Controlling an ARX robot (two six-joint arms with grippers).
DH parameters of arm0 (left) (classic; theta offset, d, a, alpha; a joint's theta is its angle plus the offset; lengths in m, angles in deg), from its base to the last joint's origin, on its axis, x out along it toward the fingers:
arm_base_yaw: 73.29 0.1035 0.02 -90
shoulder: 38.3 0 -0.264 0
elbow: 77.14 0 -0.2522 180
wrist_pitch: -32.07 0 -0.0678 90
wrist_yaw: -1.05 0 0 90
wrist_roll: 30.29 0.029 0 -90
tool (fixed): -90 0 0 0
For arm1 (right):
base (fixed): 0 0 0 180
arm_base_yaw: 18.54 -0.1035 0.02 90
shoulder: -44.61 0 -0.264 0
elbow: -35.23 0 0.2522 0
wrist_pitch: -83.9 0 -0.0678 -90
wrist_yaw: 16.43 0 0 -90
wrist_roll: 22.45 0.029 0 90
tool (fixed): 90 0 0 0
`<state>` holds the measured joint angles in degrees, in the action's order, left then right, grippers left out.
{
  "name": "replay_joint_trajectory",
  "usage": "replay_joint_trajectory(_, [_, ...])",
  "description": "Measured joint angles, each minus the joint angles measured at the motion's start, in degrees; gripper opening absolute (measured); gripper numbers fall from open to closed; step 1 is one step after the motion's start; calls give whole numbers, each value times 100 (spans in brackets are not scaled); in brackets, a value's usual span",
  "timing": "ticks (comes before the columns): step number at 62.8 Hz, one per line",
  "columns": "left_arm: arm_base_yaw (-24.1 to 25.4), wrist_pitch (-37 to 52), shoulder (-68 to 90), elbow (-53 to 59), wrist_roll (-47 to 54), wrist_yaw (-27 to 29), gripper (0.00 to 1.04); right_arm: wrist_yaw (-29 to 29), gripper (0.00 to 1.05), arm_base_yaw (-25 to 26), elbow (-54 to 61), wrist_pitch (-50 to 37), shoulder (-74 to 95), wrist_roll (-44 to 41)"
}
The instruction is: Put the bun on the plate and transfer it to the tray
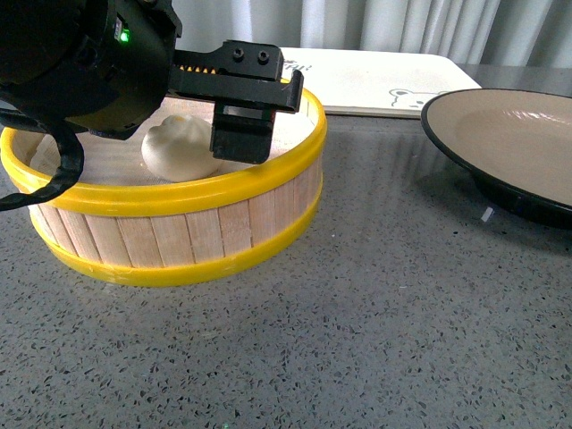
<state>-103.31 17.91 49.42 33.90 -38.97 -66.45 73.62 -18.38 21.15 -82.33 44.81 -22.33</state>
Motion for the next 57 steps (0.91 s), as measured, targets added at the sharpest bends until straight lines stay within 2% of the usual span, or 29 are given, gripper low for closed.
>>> replay_joint_trajectory(19, [0, -20, 0, -2, -98, -98, 31, 0, 96, 0, 0, 0, 0, 0])
replay_joint_trajectory(31, [-26, -66, -2, -44, -197, -149, 5, 0, 96, 0, 0, 0, 0, 0])
replay_joint_trajectory(57, [-52, -280, -184, -323, -304, -321, 4, 0, 96, 0, 0, 0, 0, 0])
